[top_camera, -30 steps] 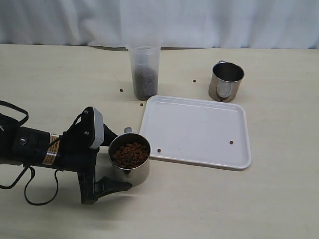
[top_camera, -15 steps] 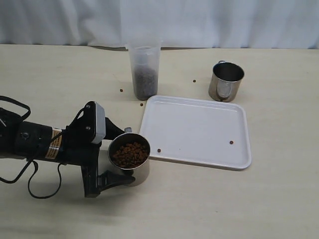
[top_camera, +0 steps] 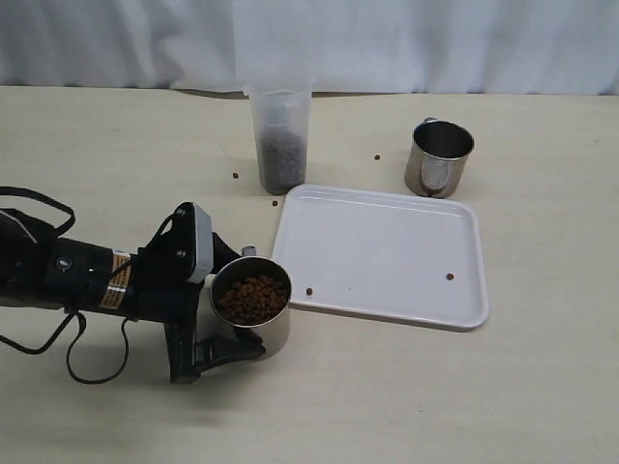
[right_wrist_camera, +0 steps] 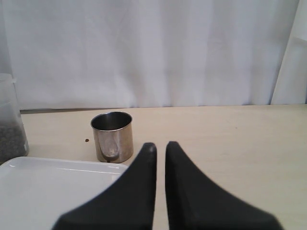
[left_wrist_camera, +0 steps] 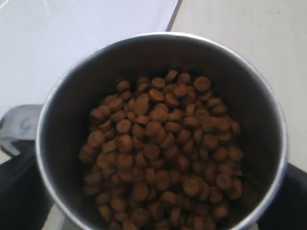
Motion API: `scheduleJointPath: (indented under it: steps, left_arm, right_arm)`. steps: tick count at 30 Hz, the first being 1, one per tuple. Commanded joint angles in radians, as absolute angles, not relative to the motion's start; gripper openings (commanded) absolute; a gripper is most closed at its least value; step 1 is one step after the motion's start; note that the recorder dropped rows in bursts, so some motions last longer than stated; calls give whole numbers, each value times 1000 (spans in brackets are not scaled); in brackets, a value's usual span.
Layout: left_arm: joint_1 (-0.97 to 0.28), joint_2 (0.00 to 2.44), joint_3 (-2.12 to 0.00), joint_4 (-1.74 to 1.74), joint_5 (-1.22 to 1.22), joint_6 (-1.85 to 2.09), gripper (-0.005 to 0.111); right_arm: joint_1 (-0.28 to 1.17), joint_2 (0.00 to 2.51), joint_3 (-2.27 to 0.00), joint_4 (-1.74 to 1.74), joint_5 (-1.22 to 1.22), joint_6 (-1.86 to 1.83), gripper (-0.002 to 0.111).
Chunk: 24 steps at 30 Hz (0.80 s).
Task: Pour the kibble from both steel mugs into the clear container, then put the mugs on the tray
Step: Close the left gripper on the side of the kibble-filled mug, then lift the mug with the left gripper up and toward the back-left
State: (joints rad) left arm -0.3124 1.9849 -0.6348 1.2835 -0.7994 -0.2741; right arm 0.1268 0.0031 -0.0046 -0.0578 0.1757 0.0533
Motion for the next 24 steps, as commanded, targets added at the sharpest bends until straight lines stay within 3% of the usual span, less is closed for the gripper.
scheduleJointPath:
  steps: [1,21,24]
  left_arm:
    - [-315,2017,-669,1283,-836,-267,104]
    - [-315,2056,-693,1302,-889,-293,103]
    - [-315,2056,-693,1309,-893,-289,89]
  right_arm:
    - [131,0,0,-60,178,57,5]
    - [131,0,0,-60,178,57,5]
    - [131,0,0,-60,178,57,5]
